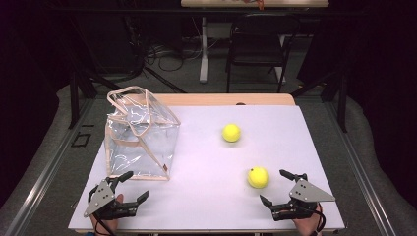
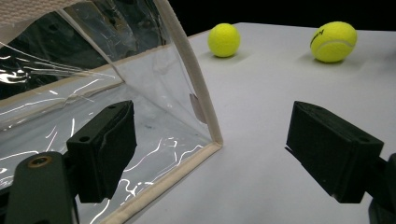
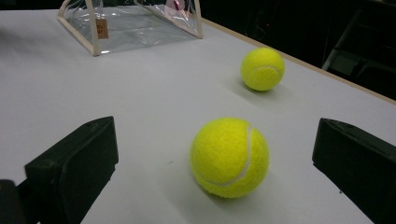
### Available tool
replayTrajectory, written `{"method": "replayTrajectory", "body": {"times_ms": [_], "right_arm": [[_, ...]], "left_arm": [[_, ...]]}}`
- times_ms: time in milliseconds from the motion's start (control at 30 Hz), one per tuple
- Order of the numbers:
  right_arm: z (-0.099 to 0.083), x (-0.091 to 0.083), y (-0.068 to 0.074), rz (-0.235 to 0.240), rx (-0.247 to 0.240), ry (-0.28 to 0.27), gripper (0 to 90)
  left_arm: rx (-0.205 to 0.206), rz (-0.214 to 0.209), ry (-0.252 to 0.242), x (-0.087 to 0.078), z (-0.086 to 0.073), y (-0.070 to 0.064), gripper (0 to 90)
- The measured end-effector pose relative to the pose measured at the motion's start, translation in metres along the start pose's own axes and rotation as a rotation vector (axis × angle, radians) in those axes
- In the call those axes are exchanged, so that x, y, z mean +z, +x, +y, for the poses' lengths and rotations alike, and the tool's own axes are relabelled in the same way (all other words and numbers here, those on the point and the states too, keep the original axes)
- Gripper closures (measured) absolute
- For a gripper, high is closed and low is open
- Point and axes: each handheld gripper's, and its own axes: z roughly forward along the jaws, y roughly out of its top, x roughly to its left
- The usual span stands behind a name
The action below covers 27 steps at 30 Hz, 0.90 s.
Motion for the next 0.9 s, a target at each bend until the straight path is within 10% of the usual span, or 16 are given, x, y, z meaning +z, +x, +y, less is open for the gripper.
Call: {"method": "replayTrajectory", "body": {"times_ms": [900], "right_arm": [[0.014,0.009,-0.002,-0.024,0.024,0.099,0.0]], "left_arm": [[0.003,-0.001,0.002,-0.001,0.0,-0.001,15.8]]}}
